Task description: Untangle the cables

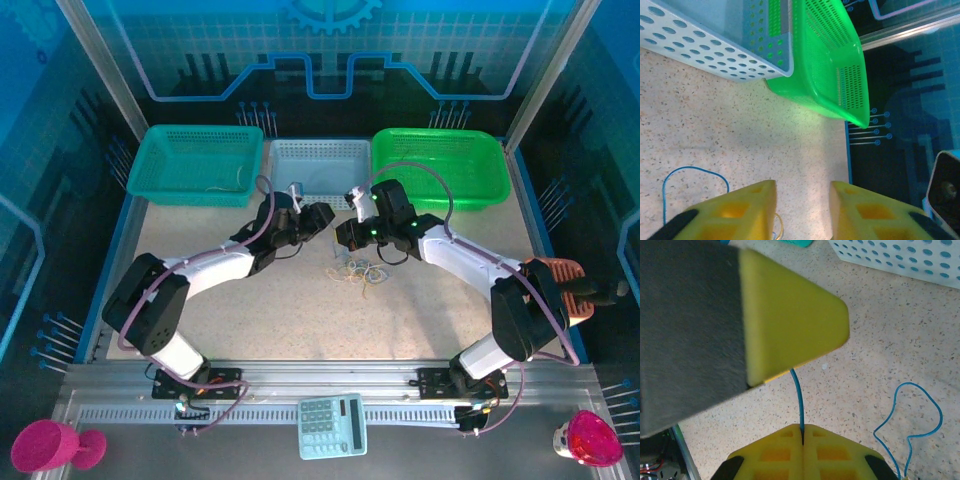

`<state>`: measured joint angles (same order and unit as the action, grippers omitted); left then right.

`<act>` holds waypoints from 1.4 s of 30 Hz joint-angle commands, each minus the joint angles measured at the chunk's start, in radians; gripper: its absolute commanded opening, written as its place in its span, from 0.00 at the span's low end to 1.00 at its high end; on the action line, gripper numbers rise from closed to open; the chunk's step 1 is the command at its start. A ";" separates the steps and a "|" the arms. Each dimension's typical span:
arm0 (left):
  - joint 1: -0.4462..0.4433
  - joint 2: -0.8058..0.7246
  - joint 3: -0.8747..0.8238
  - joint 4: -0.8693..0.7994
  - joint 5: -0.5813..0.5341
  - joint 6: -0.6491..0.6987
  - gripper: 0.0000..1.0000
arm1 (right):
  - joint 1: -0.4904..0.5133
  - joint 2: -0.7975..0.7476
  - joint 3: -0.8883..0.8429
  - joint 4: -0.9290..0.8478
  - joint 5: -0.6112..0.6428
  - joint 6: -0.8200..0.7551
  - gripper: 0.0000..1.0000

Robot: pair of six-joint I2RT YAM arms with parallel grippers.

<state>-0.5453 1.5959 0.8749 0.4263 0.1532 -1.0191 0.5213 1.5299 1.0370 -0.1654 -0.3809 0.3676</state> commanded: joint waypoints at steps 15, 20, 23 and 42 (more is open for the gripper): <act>-0.034 -0.053 0.174 -0.011 0.036 0.005 0.00 | -0.014 0.026 -0.112 0.172 0.024 0.070 0.46; -0.040 -0.094 0.250 -0.041 0.057 0.006 0.00 | -0.015 0.058 -0.182 0.266 0.065 0.095 0.47; -0.039 -0.121 0.299 -0.075 0.066 0.015 0.00 | -0.020 0.068 -0.214 0.296 0.085 0.101 0.47; 0.017 -0.160 0.744 -0.349 0.091 0.185 0.00 | -0.045 0.091 -0.301 0.334 0.130 0.109 0.63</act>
<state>-0.5529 1.4425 1.5463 0.1268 0.2153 -0.8791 0.4896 1.6085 0.7513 0.1501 -0.2649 0.4755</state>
